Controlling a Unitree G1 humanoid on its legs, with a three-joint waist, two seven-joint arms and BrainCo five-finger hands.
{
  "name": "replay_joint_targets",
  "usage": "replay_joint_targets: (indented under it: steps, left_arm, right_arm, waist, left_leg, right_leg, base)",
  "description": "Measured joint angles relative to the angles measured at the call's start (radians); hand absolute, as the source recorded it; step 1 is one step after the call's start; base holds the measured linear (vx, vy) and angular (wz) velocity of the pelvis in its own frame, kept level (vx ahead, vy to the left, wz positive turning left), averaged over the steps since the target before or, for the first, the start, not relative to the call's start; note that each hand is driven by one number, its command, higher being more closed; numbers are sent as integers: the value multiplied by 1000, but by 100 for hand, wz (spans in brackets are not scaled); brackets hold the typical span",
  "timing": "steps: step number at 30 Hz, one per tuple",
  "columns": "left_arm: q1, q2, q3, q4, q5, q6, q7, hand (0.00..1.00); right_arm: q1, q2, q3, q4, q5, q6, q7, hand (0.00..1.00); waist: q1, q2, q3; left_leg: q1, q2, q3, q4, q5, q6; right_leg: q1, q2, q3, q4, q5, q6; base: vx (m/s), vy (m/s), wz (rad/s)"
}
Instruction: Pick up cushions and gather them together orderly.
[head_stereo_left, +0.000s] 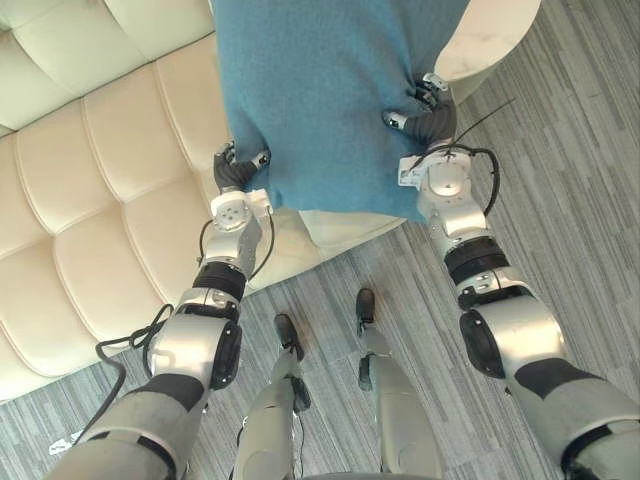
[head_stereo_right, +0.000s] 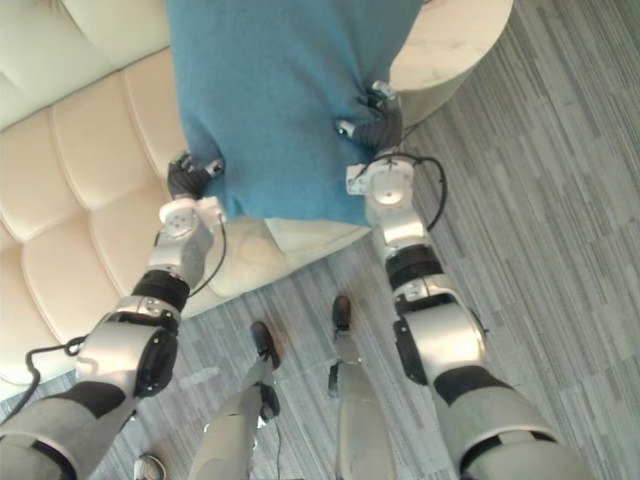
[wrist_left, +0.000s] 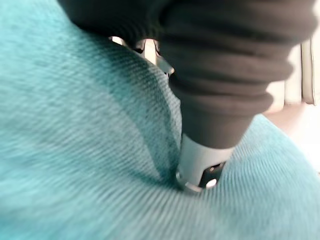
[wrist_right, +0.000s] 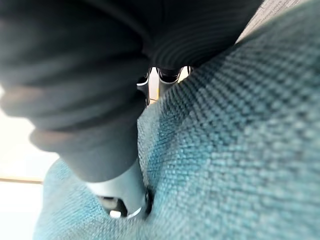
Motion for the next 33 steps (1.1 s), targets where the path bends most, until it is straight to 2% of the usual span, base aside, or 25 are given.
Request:
replay_joint_targets:
  steps: [7, 9, 14, 18, 19, 22, 25, 27, 33]
  left_arm:
    - [9, -10, -80, -126, -48, 0, 38, 100]
    - [72, -20, -147, -279, -49, -2, 59, 100]
    - [190, -49, -209, -503, -47, -26, 83, 100]
    - [351, -53, -243, -714, -26, -54, 84, 100]
    - [428, -57, -242, -803, -26, -63, 85, 100]
    - [620, -102, -242, -991, -22, -107, 94, 100]
    - [781, -138, -245, -1097, -8, -139, 94, 100]
    - [882, -138, -252, -1131, -10, -147, 94, 100]
    - [1080, -131, -259, -1153, -63, -158, 93, 100]
  right_arm:
    - [91, -17, 36, -54, 70, 18, 2, 100]
    - [192, -33, 36, -137, 125, 33, 2, 100]
    - [356, -33, 36, -281, 145, 62, 0, 100]
    - [537, 10, 48, -468, 131, 76, -18, 100]
    - [604, 39, 51, -562, 120, 78, -29, 100]
    - [734, 90, 61, -738, 56, 71, -56, 100]
    - [806, 123, 76, -851, 8, 45, -67, 100]
    - [841, 133, 110, -878, 4, 19, -67, 100]
    - [903, 133, 206, -944, -16, -37, -61, 100]
  waist:
    - [7, 0, 0]
    - [23, 0, 0]
    - [38, 0, 0]
    - [46, 0, 0]
    - [45, 1, -1]
    - [41, 5, -4]
    - [37, 16, -24]
    - [35, 19, -73]
    - [43, 24, -156]
  left_leg:
    - [45, 3, -26, 1, 0, 0]
    - [72, 4, -34, 1, -1, -1]
    - [112, 6, -51, 4, -7, -8]
    - [165, 15, -56, 19, -26, -19]
    - [188, 16, -55, 16, -31, -25]
    - [242, 15, -61, -2, -34, -27]
    - [277, 9, -84, -23, -32, -24]
    - [285, 6, -98, -30, -32, -24]
    - [353, -2, -146, -34, -42, -13]
  right_leg:
    - [68, 0, -24, -19, -1, -1]
    - [104, 0, -37, -25, -4, -4]
    - [150, 0, -55, -19, -20, -9]
    - [194, 2, -66, 27, -63, -12]
    - [211, 4, -67, 35, -76, -13]
    - [256, 7, -70, 42, -94, -7]
    - [292, 5, -80, 33, -101, 1]
    - [310, 5, -91, 20, -103, 4]
    - [420, 6, -125, -23, -110, 13]
  base:
    - [39, -11, 9]
    - [43, -19, 11]
    - [29, -22, 9]
    - [46, -23, 5]
    - [68, -25, -3]
    - [93, -11, 2]
    - [85, 11, 12]
    - [72, 11, 14]
    - [63, 9, 23]
